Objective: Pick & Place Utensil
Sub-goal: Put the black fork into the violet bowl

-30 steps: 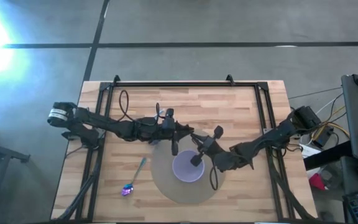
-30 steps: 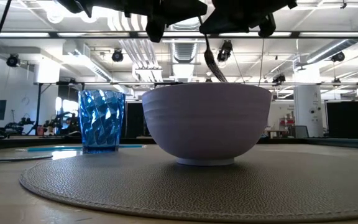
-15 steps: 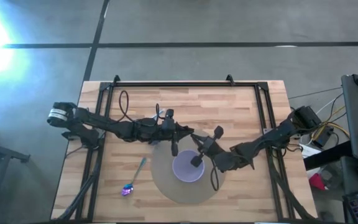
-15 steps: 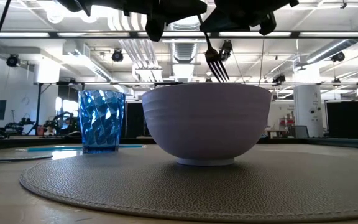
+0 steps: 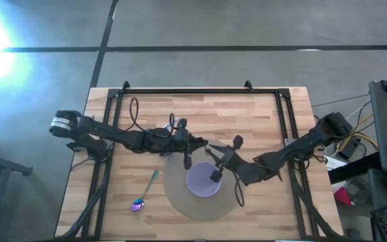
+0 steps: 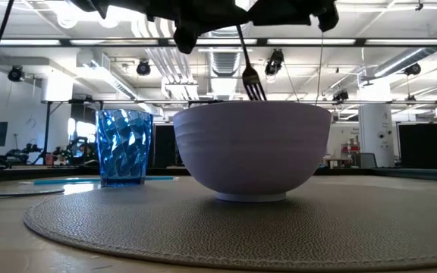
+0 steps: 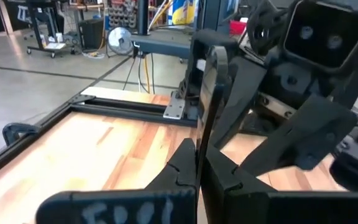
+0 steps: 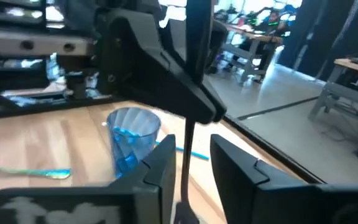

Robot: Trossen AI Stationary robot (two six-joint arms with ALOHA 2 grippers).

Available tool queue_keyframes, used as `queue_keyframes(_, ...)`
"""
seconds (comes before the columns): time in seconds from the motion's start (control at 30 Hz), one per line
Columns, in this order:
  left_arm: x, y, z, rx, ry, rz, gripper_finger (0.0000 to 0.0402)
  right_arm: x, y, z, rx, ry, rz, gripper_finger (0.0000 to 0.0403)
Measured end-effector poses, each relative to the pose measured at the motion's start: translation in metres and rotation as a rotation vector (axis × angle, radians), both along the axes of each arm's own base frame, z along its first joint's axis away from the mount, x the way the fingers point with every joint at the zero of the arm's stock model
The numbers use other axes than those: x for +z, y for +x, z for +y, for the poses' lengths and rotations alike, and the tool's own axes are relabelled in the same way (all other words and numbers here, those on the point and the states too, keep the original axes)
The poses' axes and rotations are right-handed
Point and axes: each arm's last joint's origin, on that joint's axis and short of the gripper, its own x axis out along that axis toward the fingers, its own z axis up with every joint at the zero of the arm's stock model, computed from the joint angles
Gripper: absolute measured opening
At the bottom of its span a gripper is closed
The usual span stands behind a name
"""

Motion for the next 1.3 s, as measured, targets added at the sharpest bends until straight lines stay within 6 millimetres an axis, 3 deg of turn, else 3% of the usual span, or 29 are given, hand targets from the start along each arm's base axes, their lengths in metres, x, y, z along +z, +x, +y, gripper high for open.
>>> queue_keyframes(0.4, -0.004, -0.005, -0.004, 0.016, -0.069, 0.075, 0.0000, 0.021, -0.025, 0.003, 0.072, -0.028, 0.057, 0.0137)
queue_keyframes(0.67, -0.006, -0.008, -0.019, -0.033, -0.082, 0.094, 0.0000, 0.039, -0.036, 0.003, 0.364, -0.059, 0.109, 0.0138)
queue_keyframes(0.77, -0.006, -0.009, -0.026, -0.057, -0.080, 0.095, 0.0000, 0.044, -0.038, 0.002, 0.391, -0.068, 0.096, 0.0134)
queue_keyframes(0.97, -0.004, -0.011, -0.039, -0.101, -0.051, 0.075, 0.0000, 0.049, -0.032, -0.010, 0.467, -0.031, 0.064, 0.0135)
queue_keyframes(1.3, -0.002, -0.011, -0.041, -0.119, -0.011, 0.063, 0.0000, 0.052, -0.016, -0.018, 0.565, -0.033, -0.027, 0.0146)
